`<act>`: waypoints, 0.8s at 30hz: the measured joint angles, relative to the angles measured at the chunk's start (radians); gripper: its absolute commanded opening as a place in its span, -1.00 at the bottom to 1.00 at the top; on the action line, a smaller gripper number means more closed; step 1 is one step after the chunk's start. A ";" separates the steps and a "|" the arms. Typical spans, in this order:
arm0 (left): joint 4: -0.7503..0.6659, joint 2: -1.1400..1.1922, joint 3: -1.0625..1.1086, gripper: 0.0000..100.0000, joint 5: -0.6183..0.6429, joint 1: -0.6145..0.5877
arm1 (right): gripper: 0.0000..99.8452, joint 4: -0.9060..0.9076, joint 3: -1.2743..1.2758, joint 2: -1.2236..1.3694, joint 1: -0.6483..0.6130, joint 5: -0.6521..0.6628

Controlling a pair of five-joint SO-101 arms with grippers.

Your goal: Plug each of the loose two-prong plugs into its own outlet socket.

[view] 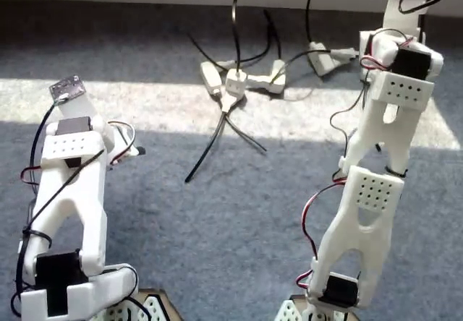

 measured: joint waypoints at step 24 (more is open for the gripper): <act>0.261 -1.373 -0.103 -0.55 -0.003 0.172 | -0.69 0.213 -0.014 -0.683 0.034 -0.210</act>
